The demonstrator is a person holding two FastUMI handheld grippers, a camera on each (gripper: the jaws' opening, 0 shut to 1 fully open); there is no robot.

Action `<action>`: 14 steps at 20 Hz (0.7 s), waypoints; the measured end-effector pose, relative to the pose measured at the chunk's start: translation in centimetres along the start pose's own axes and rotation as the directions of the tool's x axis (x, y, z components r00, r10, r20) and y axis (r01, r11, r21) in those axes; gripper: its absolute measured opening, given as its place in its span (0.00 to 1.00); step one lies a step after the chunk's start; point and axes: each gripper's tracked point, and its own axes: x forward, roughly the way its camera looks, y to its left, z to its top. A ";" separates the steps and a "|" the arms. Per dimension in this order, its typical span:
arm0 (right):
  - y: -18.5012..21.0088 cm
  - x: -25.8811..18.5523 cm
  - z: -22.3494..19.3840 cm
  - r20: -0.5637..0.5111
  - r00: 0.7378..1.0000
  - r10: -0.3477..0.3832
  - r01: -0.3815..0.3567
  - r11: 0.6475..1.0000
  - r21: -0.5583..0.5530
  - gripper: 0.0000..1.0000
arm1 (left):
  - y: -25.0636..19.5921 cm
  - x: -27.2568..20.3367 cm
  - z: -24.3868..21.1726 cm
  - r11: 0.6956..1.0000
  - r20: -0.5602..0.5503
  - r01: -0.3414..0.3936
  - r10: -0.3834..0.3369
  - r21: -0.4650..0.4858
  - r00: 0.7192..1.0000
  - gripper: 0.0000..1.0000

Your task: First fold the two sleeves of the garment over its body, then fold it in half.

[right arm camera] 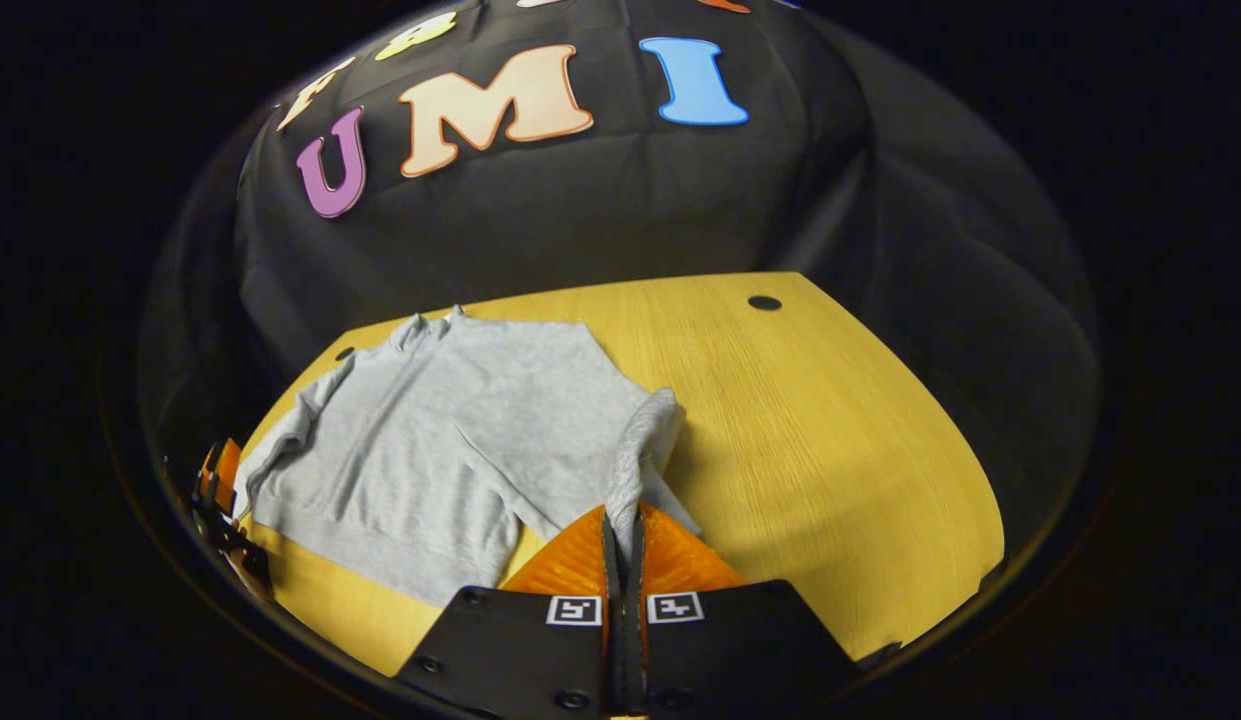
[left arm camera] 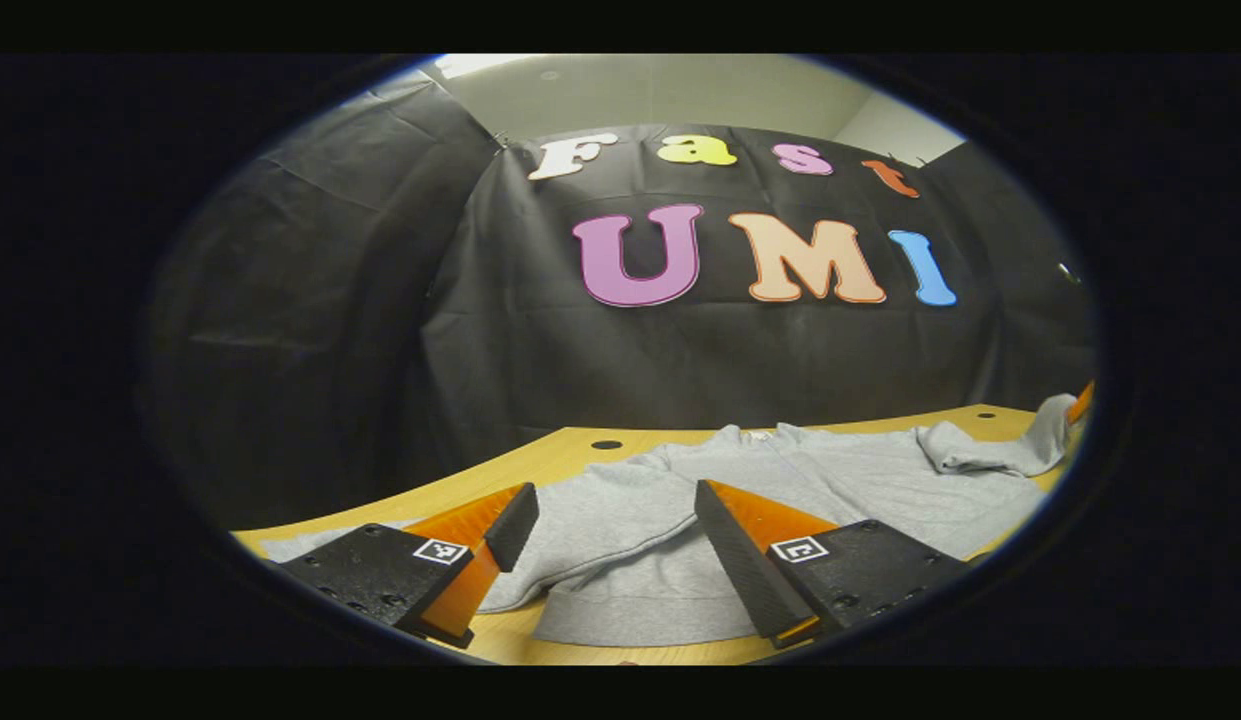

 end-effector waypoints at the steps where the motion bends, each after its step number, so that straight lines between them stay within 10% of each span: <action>1: 1.2 0.4 1.8 0.030 0.999 0.016 -0.016 1.000 -0.012 0.02 | 0.0 0.0 0.0 1.000 0.000 0.000 0.000 0.000 1.000 0.93; 14: 20.7 8.4 9.8 0.083 0.962 0.259 -0.246 0.959 -0.139 0.02 | -0.1 -0.1 0.1 1.000 0.000 0.003 -0.003 -0.001 1.000 0.94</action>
